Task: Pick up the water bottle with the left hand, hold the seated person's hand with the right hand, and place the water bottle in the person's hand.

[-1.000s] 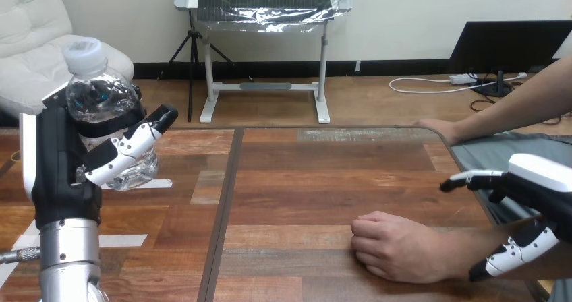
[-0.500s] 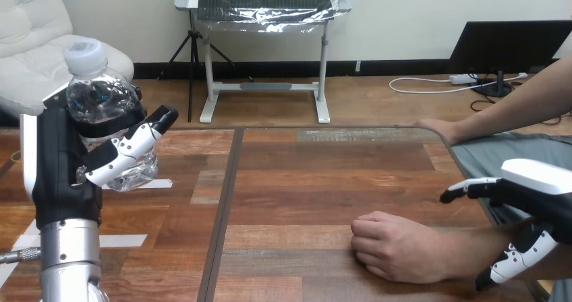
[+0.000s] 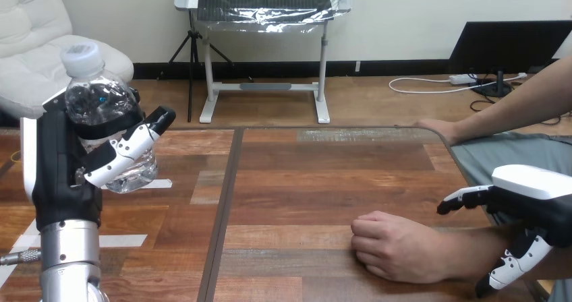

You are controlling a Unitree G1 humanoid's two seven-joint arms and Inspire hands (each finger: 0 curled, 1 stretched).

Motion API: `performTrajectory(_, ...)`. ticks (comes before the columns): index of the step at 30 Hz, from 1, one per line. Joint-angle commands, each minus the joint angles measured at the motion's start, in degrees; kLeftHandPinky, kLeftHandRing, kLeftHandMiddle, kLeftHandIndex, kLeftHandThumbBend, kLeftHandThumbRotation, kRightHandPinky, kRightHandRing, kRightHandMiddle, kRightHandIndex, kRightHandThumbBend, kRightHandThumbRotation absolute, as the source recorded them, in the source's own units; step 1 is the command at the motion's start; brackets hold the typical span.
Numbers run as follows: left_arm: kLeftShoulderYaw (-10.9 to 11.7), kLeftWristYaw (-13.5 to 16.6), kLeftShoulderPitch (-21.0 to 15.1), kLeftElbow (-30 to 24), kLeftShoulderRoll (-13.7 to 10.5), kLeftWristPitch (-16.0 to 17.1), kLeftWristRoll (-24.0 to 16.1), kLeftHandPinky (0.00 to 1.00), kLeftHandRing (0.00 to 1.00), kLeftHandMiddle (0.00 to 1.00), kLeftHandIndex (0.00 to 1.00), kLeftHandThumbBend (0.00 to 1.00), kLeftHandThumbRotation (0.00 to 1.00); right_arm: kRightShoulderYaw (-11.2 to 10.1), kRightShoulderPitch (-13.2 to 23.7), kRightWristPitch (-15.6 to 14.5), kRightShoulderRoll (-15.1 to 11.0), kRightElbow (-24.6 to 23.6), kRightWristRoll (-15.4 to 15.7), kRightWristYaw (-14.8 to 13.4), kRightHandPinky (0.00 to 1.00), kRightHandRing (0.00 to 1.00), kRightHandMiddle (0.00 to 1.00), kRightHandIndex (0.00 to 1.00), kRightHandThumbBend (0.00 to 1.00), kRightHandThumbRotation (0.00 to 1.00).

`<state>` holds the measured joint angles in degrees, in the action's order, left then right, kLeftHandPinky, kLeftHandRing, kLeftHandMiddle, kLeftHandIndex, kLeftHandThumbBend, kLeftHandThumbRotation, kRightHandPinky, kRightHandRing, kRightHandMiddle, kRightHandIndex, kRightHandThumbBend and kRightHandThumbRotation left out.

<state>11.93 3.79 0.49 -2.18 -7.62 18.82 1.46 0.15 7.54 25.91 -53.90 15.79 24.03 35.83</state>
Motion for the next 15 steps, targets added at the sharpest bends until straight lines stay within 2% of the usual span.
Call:
performTrajectory(1, 0.25, 0.18, -4.72, 0.02, -0.53, 1.05, -0.03, 0.24, 0.30, 0.35, 0.40, 0.60, 0.00, 2.71, 2.10, 0.37, 0.35, 2.61, 1.51, -1.16, 0.78, 0.85, 0.86, 0.83, 1.00, 0.25)
performTrajectory(11, 0.40, -0.04, -5.24, 0.74, -0.70, 1.52, 0.17, 0.24, 0.30, 0.35, 0.40, 0.61, 0.00, 5.46, 3.24, 0.79, 0.35, 5.07, 5.10, -2.69, 0.79, 0.84, 0.86, 0.83, 1.00, 0.25)
performTrajectory(15, 0.46, 0.09, -5.36, 0.84, -0.78, 1.45, -0.04, 0.24, 0.30, 0.35, 0.40, 0.61, 0.00, 6.52, 3.81, -0.06, 0.62, 6.14, 6.36, -2.86, 0.77, 0.83, 0.85, 0.83, 1.00, 0.25)
